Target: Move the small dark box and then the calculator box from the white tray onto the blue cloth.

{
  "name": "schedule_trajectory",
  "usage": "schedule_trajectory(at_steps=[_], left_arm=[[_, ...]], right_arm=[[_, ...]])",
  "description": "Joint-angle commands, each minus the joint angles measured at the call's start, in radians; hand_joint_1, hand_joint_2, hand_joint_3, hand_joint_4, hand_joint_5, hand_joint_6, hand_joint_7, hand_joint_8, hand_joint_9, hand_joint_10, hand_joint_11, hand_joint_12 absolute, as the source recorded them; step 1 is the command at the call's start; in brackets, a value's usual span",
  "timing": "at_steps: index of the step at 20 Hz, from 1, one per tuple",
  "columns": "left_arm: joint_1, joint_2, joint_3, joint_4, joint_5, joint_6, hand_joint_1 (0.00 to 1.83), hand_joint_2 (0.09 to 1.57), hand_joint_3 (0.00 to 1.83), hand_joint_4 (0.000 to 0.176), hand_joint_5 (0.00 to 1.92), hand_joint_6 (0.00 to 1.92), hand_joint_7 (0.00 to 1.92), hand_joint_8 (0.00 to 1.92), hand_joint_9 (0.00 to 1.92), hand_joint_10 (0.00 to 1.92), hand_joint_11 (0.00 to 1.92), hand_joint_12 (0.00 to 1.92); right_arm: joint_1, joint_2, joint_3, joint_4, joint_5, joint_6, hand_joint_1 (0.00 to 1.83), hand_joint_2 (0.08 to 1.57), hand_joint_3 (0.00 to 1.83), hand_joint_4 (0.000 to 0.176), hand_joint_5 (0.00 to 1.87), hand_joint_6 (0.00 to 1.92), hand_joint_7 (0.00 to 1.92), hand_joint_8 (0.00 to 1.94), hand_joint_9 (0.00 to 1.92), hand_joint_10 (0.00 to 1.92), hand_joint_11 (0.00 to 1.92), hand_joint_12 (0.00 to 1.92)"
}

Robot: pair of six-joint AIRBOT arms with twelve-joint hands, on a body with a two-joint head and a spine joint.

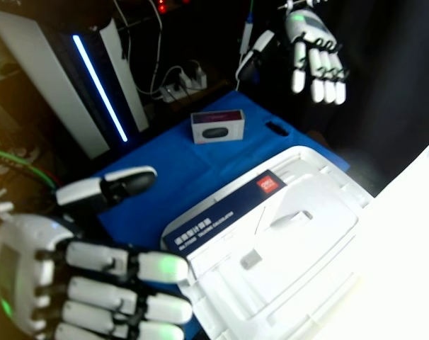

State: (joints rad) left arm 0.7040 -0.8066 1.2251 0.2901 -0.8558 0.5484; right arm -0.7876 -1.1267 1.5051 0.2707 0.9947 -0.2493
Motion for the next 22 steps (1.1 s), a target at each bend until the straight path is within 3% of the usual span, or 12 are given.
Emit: schedule_trajectory(at_steps=[1,4,6,9,11,13,14,15,16,18,20,22], left_arm=[[-0.011,0.009,0.002,-0.06,-0.13,0.004,0.75,0.59,0.0,0.176,0.05,0.02,0.11,0.0,0.02,0.0,0.0,0.0],[-0.011,0.013,0.002,-0.082,-0.158,0.015,0.8,0.61,0.0,0.176,0.05,0.01,0.1,0.0,0.0,0.0,0.0,0.0],[-0.011,0.014,0.002,-0.085,-0.165,0.015,0.75,0.6,0.0,0.176,0.07,0.01,0.1,0.0,0.02,0.01,0.0,0.0],[-0.009,0.013,-0.007,-0.07,-0.162,0.015,0.71,0.65,0.01,0.176,0.05,0.0,0.09,0.0,0.0,0.0,0.0,0.0],[-0.009,0.013,-0.008,-0.07,-0.169,0.015,0.74,0.63,0.0,0.176,0.09,0.02,0.11,0.01,0.01,0.0,0.0,0.0],[-0.008,0.013,-0.009,-0.069,-0.17,0.015,0.71,0.64,0.01,0.176,0.09,0.01,0.11,0.01,0.0,0.0,0.0,0.0],[-0.007,0.012,-0.01,-0.069,-0.17,0.015,0.7,0.65,0.01,0.176,0.08,0.0,0.1,0.0,0.0,0.0,0.0,0.0],[-0.006,0.011,-0.011,-0.069,-0.173,0.015,0.7,0.65,0.01,0.176,0.09,0.01,0.1,0.0,0.0,0.0,0.0,0.0],[-0.006,0.009,-0.012,-0.068,-0.175,0.015,0.7,0.67,0.01,0.176,0.09,0.01,0.11,0.0,0.0,0.0,0.0,0.0],[-0.004,0.007,-0.014,-0.065,-0.175,0.015,0.65,0.66,0.01,0.176,0.09,0.0,0.09,0.0,0.0,0.0,0.0,0.0],[0.01,0.003,-0.018,-0.065,-0.183,0.015,0.56,0.69,0.02,0.165,0.09,0.0,0.08,0.0,0.0,0.0,0.0,0.0],[0.021,-0.005,-0.019,-0.065,-0.188,0.015,0.61,0.69,0.01,0.176,0.09,0.0,0.07,0.0,0.0,0.0,0.0,0.0]], right_arm=[[0.016,-0.005,0.013,0.019,0.08,0.012,0.76,0.62,0.0,0.121,0.02,0.01,0.31,0.02,0.22,0.0,0.0,0.8],[0.016,-0.039,0.041,0.022,0.037,0.032,0.73,0.59,0.0,0.117,0.01,0.0,0.31,0.0,0.25,0.01,0.0,0.84],[0.016,-0.051,0.049,0.023,0.01,0.033,0.75,0.58,0.0,0.149,0.0,0.0,0.27,0.0,0.22,0.0,0.0,0.7],[0.016,-0.072,0.063,0.023,-0.026,0.033,0.75,0.6,0.01,0.153,0.0,0.0,0.26,0.0,0.32,0.01,0.0,1.03],[0.014,-0.078,0.067,0.023,-0.042,0.033,0.79,0.59,0.0,0.128,0.0,0.0,0.28,0.0,0.25,0.0,0.0,0.74],[0.01,-0.092,0.077,0.023,-0.067,0.033,0.79,0.58,0.0,0.129,0.0,0.0,0.26,0.01,0.17,0.01,0.0,0.38],[0.01,-0.094,0.079,0.023,-0.071,0.033,0.8,0.58,0.0,0.128,0.01,0.0,0.27,0.01,0.19,0.01,0.0,0.43],[0.008,-0.098,0.082,0.023,-0.081,0.033,0.82,0.57,0.0,0.113,0.07,0.0,0.34,0.01,0.24,0.02,0.0,0.55],[0.008,-0.101,0.085,0.023,-0.09,0.033,0.85,0.58,0.0,0.101,0.12,0.01,0.36,0.01,0.23,0.0,0.0,0.45],[0.007,-0.108,0.092,0.023,-0.111,0.033,0.92,0.62,0.0,0.032,0.35,0.02,0.47,0.01,0.25,0.01,0.0,0.35],[0.005,-0.117,0.098,0.023,-0.12,0.034,0.94,0.66,0.0,0.0,0.55,0.0,0.58,0.0,0.38,0.01,0.06,0.55],[0.004,-0.124,0.102,0.023,-0.12,0.038,0.96,0.72,0.0,0.0,0.71,0.0,0.71,0.0,0.56,0.01,0.17,0.66]])
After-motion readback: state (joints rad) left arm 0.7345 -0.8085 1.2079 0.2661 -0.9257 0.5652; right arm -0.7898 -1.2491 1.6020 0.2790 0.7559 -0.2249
